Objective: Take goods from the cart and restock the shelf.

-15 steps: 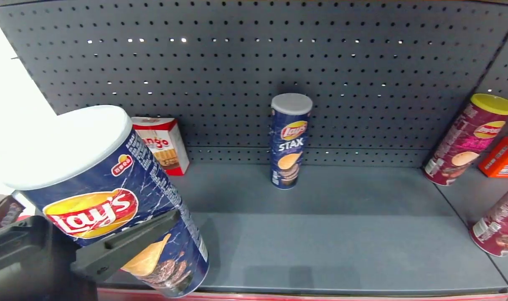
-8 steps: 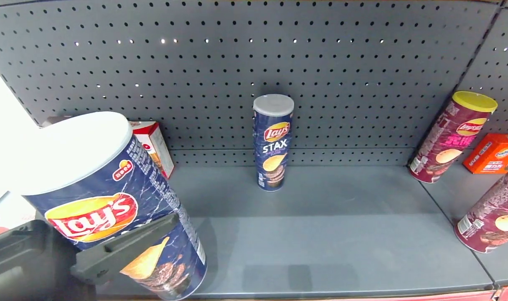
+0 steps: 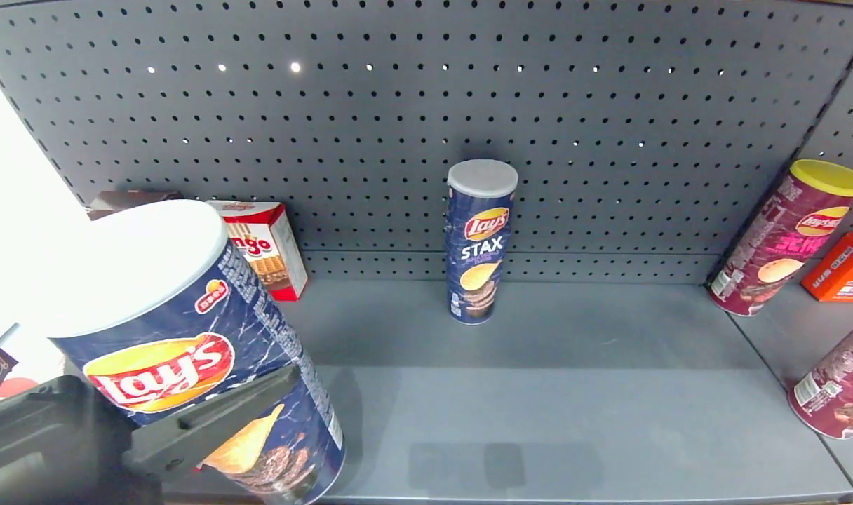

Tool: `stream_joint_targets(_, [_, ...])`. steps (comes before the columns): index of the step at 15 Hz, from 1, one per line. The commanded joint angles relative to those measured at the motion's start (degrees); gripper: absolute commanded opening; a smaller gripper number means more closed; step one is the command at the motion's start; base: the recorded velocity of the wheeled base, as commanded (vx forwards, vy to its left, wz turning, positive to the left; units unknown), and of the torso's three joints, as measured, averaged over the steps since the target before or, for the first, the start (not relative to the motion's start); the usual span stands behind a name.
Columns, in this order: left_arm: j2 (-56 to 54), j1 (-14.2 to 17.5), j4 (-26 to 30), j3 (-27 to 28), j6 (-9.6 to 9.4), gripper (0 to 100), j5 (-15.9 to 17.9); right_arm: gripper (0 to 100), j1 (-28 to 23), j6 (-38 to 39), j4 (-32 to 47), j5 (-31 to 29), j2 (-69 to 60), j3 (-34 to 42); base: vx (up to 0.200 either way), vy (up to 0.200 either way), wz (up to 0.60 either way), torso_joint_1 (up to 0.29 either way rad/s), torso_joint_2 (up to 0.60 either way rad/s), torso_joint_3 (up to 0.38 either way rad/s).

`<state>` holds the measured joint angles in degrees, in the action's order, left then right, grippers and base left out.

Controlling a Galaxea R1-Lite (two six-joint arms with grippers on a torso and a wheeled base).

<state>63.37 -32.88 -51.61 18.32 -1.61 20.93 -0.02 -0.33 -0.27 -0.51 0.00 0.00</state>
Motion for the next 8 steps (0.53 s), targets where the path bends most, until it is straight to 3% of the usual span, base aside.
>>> stream_joint_targets(1, [-0.2,-0.2,-0.2,-0.6,-0.06,0,0.1,100,0.1,0.0,0.1,0.0,0.0,0.0,0.000,0.000,0.00,0.000,0.00,0.000])
stream_joint_targets(8, [-1.3,-0.1,-0.2,-1.7,0.03,0,0.6,100,0.1,-0.1,0.1,0.1,0.0,0.0,0.000,0.000,0.00,0.000,0.00,0.000])
